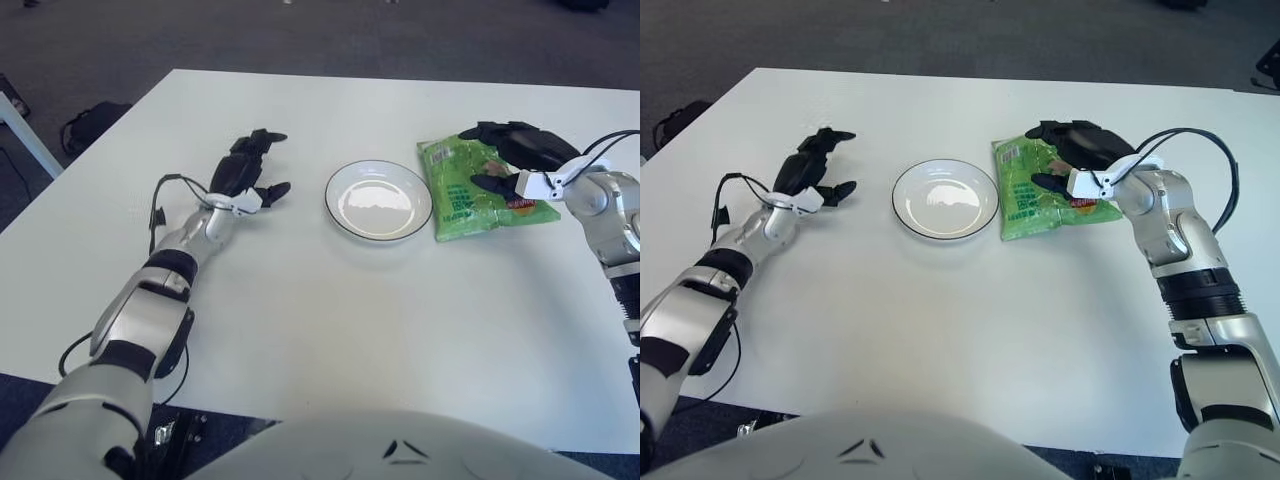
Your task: Put the snack into the plate.
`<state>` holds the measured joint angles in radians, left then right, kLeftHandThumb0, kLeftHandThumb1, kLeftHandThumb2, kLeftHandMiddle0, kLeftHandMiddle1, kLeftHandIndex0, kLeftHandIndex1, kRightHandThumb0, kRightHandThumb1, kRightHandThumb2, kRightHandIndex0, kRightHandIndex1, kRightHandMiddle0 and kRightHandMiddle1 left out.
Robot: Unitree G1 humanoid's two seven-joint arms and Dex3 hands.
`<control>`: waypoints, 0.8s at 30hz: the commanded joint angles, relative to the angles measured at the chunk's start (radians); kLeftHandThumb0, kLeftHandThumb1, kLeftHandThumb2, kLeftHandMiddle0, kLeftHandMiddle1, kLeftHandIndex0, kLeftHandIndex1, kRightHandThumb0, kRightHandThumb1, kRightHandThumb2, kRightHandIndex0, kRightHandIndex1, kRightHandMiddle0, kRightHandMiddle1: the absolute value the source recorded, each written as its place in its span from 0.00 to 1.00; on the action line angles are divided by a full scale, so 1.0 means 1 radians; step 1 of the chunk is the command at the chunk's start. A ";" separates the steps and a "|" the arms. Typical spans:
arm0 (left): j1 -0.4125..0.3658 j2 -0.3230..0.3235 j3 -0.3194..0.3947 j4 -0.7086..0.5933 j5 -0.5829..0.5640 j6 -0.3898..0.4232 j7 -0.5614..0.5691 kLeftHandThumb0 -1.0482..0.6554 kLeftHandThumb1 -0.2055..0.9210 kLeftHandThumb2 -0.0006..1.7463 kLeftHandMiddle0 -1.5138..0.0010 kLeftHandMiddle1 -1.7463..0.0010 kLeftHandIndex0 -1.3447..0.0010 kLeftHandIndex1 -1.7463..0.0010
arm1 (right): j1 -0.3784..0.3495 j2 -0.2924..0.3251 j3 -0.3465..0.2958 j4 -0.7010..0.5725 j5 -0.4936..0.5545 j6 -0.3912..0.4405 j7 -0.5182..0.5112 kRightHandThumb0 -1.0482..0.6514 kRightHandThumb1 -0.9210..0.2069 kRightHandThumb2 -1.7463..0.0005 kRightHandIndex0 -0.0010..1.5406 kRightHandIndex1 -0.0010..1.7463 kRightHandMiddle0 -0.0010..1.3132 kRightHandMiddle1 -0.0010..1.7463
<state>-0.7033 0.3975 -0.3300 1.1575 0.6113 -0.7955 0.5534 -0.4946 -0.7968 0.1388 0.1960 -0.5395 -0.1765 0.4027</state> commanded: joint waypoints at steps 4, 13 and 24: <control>0.008 -0.012 -0.030 0.005 0.035 -0.005 0.062 0.30 0.98 0.43 0.88 0.58 1.00 0.36 | -0.090 -0.010 0.019 0.069 0.001 -0.004 0.050 0.00 0.00 0.40 0.00 0.00 0.00 0.20; 0.041 -0.033 -0.065 0.053 0.059 0.035 0.099 0.33 0.93 0.46 0.88 0.57 1.00 0.36 | -0.136 -0.002 0.062 0.135 -0.021 -0.026 0.066 0.01 0.00 0.38 0.00 0.00 0.00 0.16; 0.065 -0.054 -0.103 0.068 0.077 0.052 0.168 0.33 0.91 0.49 0.85 0.54 1.00 0.26 | -0.166 0.042 0.147 0.334 -0.042 -0.087 0.048 0.01 0.00 0.37 0.00 0.00 0.00 0.19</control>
<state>-0.7142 0.3725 -0.4058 1.1827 0.6640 -0.7597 0.6965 -0.6560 -0.7760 0.2611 0.4822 -0.5693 -0.2461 0.4557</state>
